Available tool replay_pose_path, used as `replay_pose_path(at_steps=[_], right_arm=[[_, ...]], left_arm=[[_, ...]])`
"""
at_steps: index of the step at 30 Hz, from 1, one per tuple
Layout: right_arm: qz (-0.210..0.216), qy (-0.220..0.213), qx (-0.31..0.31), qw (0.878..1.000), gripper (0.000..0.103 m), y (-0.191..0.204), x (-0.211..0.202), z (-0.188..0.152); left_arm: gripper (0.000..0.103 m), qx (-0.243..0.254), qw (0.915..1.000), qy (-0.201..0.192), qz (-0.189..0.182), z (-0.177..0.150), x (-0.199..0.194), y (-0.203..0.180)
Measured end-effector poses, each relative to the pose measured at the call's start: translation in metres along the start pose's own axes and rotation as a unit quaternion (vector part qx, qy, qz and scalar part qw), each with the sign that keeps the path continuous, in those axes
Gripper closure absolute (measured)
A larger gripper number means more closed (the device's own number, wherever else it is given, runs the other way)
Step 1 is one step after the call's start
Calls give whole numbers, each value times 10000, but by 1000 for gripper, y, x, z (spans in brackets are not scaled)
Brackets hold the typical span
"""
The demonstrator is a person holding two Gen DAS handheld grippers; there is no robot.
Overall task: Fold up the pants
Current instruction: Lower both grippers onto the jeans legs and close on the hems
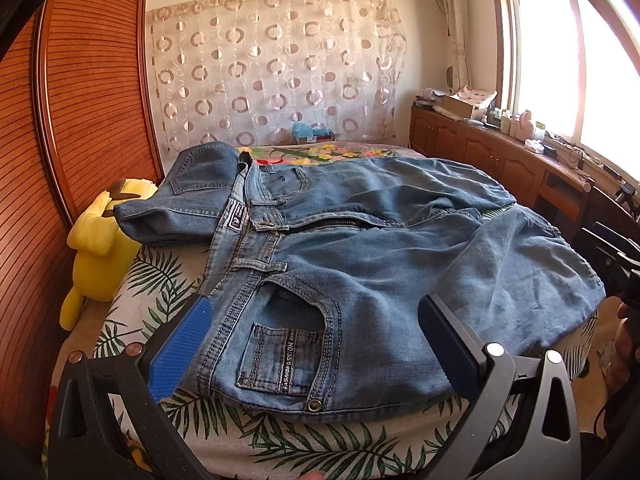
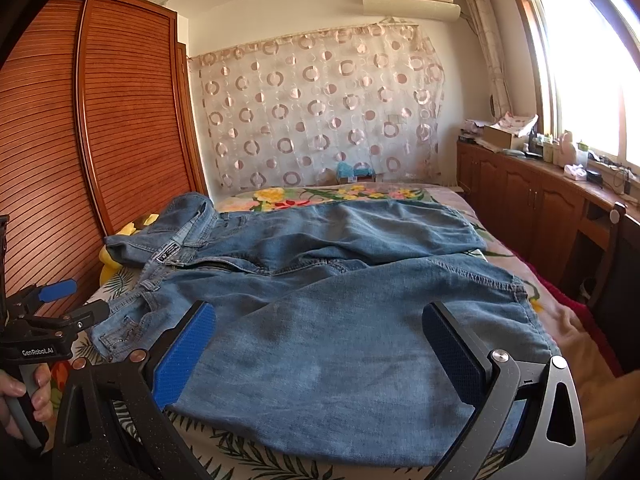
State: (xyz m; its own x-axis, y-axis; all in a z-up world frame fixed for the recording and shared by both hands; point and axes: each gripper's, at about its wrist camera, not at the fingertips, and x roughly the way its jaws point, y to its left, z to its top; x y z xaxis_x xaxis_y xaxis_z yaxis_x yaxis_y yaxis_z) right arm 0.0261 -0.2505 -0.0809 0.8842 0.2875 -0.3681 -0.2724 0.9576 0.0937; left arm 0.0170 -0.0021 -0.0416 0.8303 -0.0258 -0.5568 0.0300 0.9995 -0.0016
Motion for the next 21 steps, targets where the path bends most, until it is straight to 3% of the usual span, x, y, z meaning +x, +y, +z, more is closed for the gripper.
replay_pose_path(at_steps=[21], right_arm=[[-157, 557, -127, 9982, 0, -3, 9, 0]], left_arm=[[0, -185, 9992, 326, 165, -18, 23, 50]])
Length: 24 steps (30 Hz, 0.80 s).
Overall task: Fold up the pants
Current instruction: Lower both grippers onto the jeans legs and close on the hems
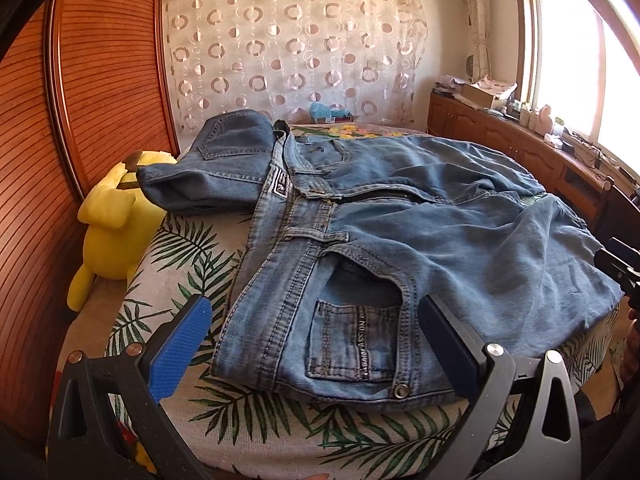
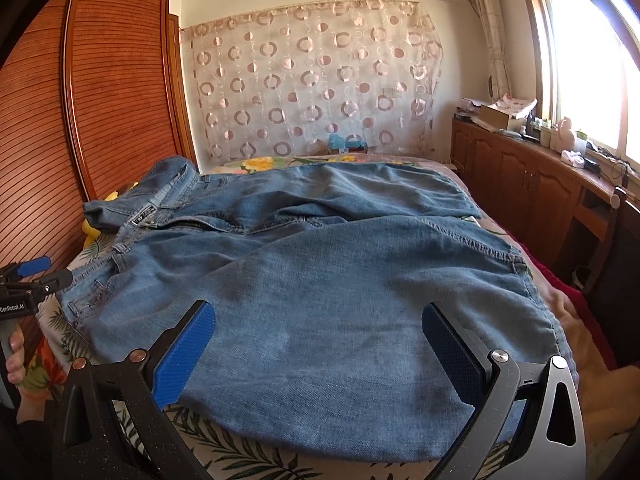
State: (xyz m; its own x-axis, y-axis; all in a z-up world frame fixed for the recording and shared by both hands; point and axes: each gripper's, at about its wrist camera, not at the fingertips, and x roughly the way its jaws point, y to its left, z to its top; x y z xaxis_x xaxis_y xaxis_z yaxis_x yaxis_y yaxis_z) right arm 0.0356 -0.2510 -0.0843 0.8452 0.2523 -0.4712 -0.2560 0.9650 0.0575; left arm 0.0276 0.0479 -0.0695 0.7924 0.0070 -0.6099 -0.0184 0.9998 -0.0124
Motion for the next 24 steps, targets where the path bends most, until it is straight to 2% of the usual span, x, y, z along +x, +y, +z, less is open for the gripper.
replay_pose_path(at_steps=[11, 17, 19, 21, 24], right_arm=[[-68, 298, -16, 9995, 0, -9, 0, -3], [-163, 363, -66, 9992, 0, -15, -3, -2], [-199, 389, -55, 9990, 0, -16, -5, -3], [-228, 423, -44, 9988, 0, -15, -7, -3], [-275, 470, -40, 9985, 0, -15, -8, -4]], left_arm=[[0, -273, 9995, 175, -18, -10, 6, 32], [0, -381, 9986, 365, 43, -26, 8, 50], [5, -462, 9980, 430, -50, -30, 9, 55], [5, -487, 9973, 525, -153, -34, 12, 57], [18, -495, 9964, 602, -325, -36, 15, 57]])
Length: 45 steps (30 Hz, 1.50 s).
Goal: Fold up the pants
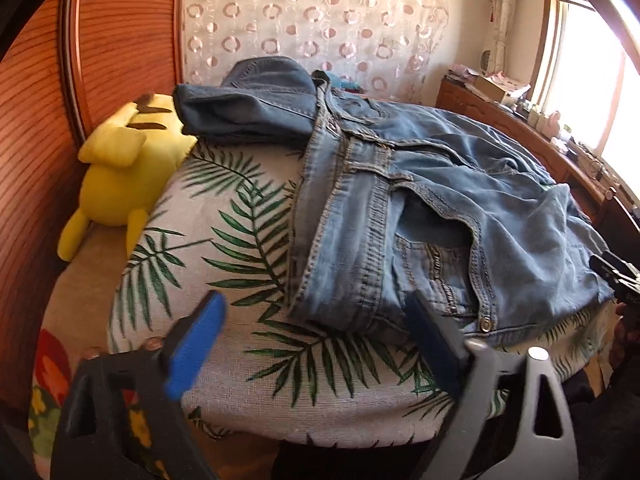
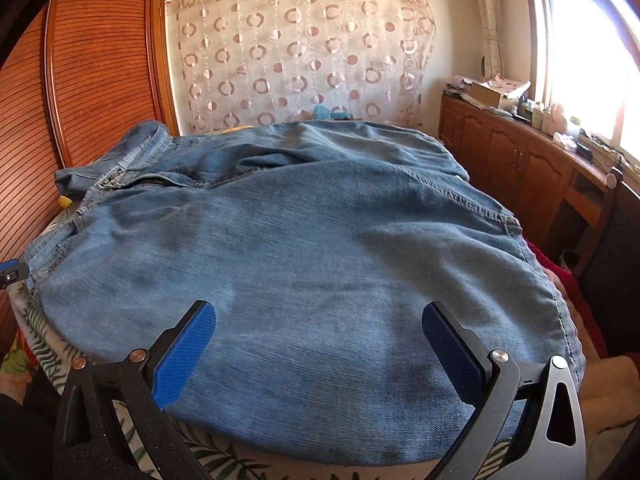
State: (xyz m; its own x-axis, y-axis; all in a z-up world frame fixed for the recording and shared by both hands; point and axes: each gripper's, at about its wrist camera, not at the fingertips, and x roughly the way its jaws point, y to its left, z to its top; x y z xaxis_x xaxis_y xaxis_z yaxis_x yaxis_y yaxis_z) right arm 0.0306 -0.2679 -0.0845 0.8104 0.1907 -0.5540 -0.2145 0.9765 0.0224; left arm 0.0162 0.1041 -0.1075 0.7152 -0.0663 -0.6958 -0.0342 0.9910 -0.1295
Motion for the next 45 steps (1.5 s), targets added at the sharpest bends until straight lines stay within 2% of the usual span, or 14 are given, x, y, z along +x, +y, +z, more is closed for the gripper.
replay_pose_path(at_steps=[3, 6, 8, 13, 16, 27, 37, 45], right_arm=[[-22, 53, 7, 10000, 0, 2, -1, -1], [-23, 81, 36, 10000, 0, 5, 0, 1], [-22, 91, 38, 9999, 0, 5, -1, 1], [-31, 88, 56, 9999, 0, 3, 3, 8], [-41, 74, 79, 9999, 0, -1, 1, 5], [-127, 124, 61, 9998, 0, -15, -6, 6], [-690, 208, 409, 9966, 3, -62, -20, -6], [-767, 339, 702, 9940, 5, -82, -28, -13]], left_arm=[[27, -74, 9999, 44, -137, -2, 4, 0], [28, -24, 10000, -9, -81, -2, 4, -3], [33, -36, 9999, -44, -89, -2, 4, -4], [70, 17, 9994, -96, -325, -2, 3, -7], [75, 37, 9989, -212, -424, 4, -3, -8], [80, 379, 9949, -768, -525, 41, -28, -34], [80, 469, 9940, -824, -543, 48, -27, -43], [80, 509, 9942, -797, -516, 47, -24, -47]])
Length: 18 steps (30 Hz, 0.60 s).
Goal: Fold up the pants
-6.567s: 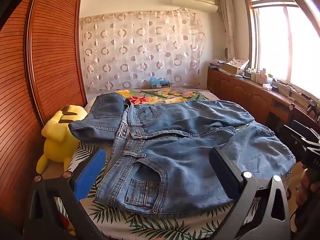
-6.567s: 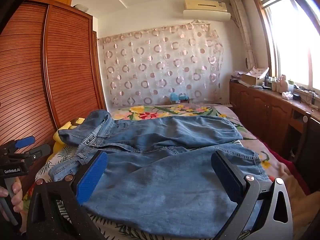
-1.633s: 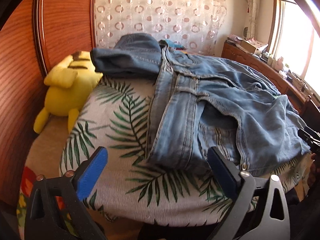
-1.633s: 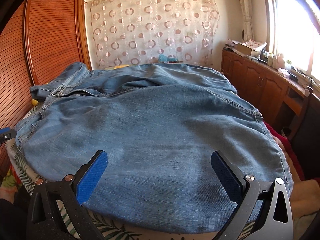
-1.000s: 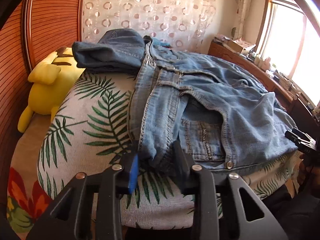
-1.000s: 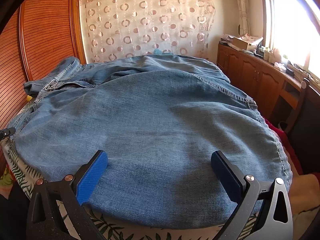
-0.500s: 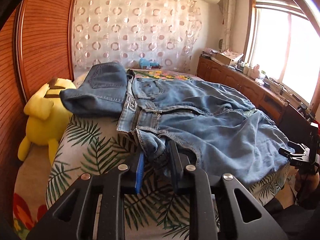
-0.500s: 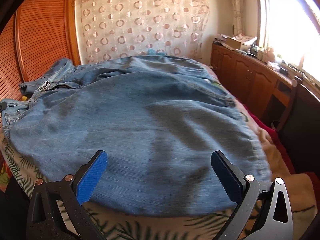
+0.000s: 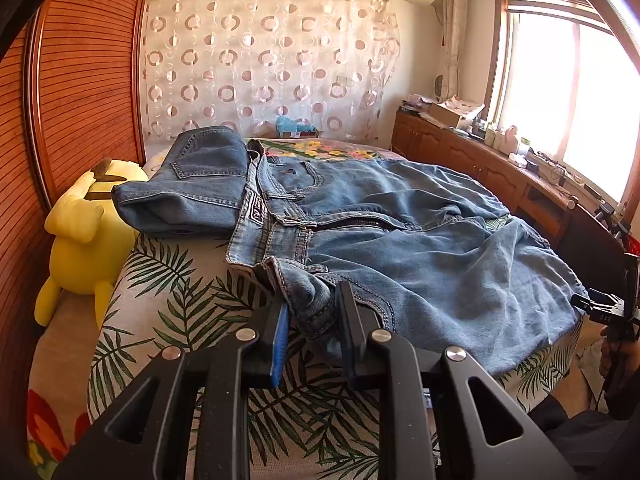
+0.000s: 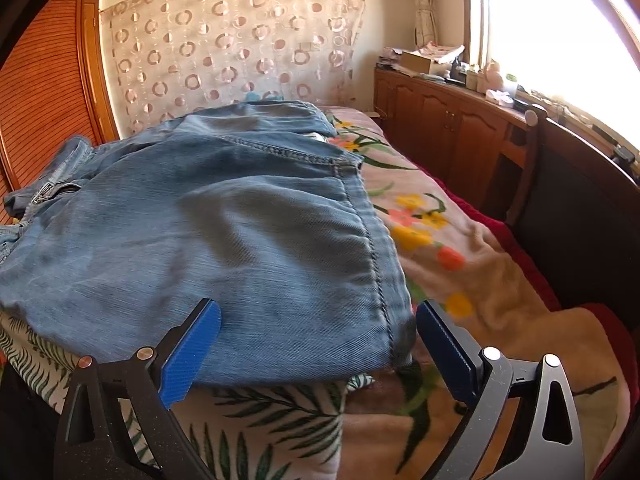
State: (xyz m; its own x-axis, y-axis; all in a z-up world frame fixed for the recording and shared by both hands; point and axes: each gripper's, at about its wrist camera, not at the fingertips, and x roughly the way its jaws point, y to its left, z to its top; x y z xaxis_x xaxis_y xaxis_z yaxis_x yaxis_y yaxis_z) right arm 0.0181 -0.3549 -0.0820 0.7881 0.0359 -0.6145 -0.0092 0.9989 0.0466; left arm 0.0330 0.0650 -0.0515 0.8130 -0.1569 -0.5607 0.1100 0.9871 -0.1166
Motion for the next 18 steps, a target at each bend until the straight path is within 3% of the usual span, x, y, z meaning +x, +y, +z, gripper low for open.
replay_pose_path(at_steps=[3, 12, 15, 18], right_arm=[[3, 78, 186, 9998, 5, -7, 0, -2], [610, 238, 832, 9944, 6, -36, 0, -1], [797, 284, 952, 9919, 15, -43, -2, 0], [910, 301, 1000, 9904, 31, -48, -2, 4]], left_arm=[[80, 3, 10000, 4, 0, -1, 0, -1], [80, -28, 10000, 40, 0, -4, 2, -2], [80, -48, 10000, 37, 7, -5, 3, -1], [80, -34, 10000, 44, -2, -5, 3, -1]])
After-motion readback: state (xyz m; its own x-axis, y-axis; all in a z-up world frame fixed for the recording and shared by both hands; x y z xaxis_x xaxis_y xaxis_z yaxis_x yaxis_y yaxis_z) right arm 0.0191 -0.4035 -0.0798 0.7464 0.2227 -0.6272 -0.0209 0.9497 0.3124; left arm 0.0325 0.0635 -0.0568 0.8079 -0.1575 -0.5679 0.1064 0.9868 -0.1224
